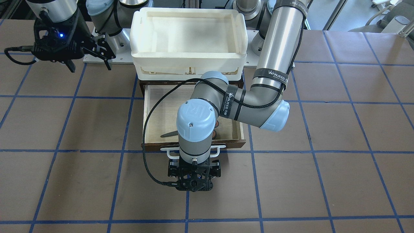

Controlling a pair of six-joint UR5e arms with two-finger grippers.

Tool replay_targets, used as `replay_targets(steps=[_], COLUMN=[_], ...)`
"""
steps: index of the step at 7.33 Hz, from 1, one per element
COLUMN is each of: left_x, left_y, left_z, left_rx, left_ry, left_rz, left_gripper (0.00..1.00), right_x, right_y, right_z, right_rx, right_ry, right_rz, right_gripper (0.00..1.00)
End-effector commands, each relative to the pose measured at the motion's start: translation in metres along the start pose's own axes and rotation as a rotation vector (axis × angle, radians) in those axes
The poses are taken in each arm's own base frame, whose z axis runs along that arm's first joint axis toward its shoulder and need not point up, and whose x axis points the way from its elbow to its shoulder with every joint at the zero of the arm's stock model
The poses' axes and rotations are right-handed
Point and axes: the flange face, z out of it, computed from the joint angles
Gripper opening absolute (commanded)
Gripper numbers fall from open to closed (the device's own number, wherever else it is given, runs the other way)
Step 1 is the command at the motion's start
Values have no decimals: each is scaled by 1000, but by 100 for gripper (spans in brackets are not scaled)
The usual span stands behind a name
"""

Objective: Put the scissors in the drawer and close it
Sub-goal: 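Raise the right gripper away while the left arm reaches over the drawer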

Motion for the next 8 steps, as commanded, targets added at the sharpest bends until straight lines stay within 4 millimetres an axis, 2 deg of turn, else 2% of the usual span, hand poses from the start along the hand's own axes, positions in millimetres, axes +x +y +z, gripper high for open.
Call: replay_targets(steps=[1, 2, 4, 8], left_x=[6, 14, 17, 25], left_y=[5, 9, 15, 24], left_z=[27, 38, 47, 39], left_rx=[-44, -72, -114, -133], left_ry=[-12, 11, -3, -16], left_rz=[-45, -64, -68, -56], left_gripper=[100, 100, 100, 100], right_x=[7, 11, 10, 11], right_y=[1, 0, 0, 0], right_z=[1, 1, 1, 1], right_rx=[-14, -12, -14, -13], right_ry=[-2, -3, -11, -15], right_rz=[16, 23, 19, 25], right_gripper=[100, 100, 100, 100])
